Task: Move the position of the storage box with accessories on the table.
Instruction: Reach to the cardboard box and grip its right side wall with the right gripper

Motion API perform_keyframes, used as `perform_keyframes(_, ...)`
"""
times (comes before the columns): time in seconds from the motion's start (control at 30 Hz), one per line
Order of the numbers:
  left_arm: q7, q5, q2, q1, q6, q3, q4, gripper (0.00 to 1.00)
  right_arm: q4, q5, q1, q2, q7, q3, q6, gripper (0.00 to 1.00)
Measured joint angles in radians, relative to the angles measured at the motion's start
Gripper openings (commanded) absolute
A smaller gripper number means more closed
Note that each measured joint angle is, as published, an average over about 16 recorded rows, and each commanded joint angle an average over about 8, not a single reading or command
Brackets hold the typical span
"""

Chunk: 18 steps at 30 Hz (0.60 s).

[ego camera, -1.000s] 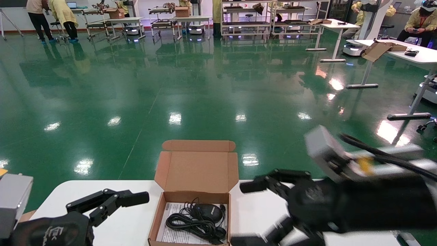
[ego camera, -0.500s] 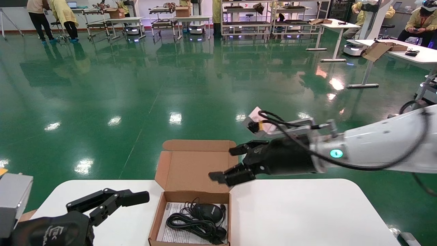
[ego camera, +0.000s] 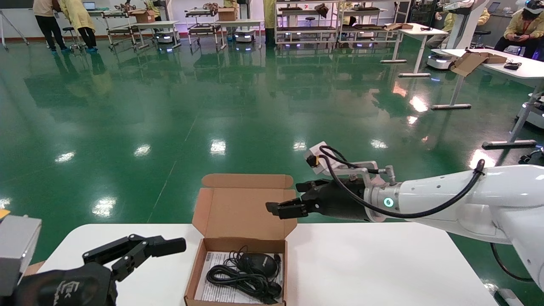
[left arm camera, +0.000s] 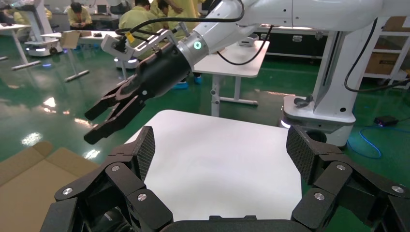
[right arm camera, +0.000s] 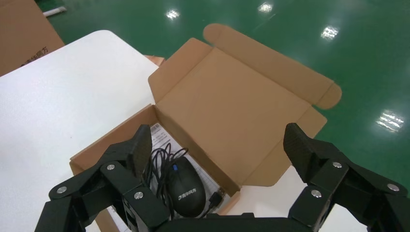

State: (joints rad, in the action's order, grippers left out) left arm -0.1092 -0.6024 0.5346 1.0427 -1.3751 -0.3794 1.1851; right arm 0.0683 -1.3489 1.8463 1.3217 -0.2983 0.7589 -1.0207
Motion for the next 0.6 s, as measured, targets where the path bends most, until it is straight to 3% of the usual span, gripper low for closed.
perform_keyframes(0.23,0.000,0.000,0.000,0.000,0.000,0.000,0.000,1.00,-0.082,-0.129,0.070,-0.002,-0.168,0.087,-0.011,1.00)
perform_keyframes(0.43,0.000,0.000,0.000,0.000,0.000,0.000,0.000,1.00,-0.088,-0.247,0.099,0.026,-0.407,0.165,0.011,1.00)
perform_keyframes(0.6,0.000,0.000,0.000,0.000,0.000,0.000,0.000,1.00,-0.003,-0.299,0.061,0.044,-0.624,0.207,0.058,1.00)
